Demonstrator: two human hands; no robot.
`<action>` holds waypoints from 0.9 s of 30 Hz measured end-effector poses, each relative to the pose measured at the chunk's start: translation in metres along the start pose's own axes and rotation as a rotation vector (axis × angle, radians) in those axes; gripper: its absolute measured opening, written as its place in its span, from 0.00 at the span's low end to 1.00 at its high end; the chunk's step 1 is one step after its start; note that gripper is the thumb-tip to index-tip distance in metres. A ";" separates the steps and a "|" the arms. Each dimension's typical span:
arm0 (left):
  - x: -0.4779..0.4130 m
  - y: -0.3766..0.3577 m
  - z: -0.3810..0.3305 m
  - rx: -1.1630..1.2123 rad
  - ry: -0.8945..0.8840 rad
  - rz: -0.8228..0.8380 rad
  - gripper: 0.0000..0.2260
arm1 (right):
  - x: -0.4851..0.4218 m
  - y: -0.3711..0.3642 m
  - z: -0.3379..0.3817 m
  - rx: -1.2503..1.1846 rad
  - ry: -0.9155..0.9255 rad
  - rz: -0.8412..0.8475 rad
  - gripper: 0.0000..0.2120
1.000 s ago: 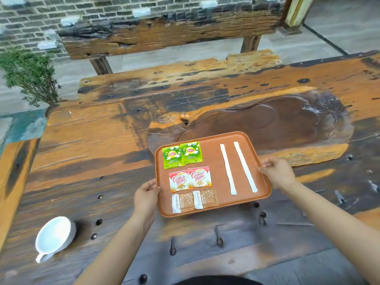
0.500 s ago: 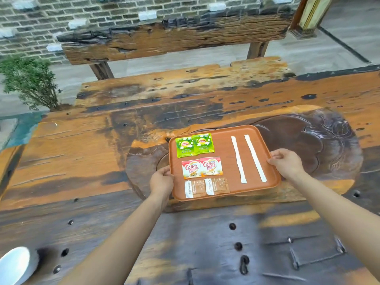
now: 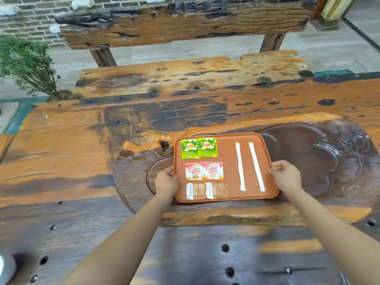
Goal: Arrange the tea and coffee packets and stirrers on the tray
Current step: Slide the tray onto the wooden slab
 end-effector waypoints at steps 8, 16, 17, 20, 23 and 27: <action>-0.005 -0.002 -0.007 -0.135 -0.109 -0.031 0.18 | -0.008 -0.006 0.003 0.041 0.064 -0.005 0.07; -0.012 -0.005 0.006 -0.159 -0.060 -0.008 0.17 | -0.010 -0.005 0.004 0.065 0.096 -0.047 0.08; -0.012 -0.005 0.008 -0.151 -0.049 0.001 0.17 | -0.010 -0.005 0.004 0.070 0.094 -0.051 0.08; -0.012 -0.006 0.011 -0.141 -0.034 0.009 0.17 | -0.013 -0.006 0.004 0.071 0.088 -0.053 0.08; -0.012 -0.006 0.012 -0.158 -0.035 0.010 0.17 | -0.014 -0.007 0.002 0.083 0.081 -0.050 0.09; -0.010 -0.009 0.012 -0.201 -0.038 0.037 0.18 | -0.011 -0.008 0.001 0.119 0.095 -0.046 0.10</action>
Point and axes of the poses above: each hand's wrist, its own x-axis away from the middle knuckle, its own y-axis out of the back of the hand, z = x × y, the point moved 10 cm from there along -x, towards the middle knuckle, and after that the axes turned 5 degrees about z, right-handed, at the moved point
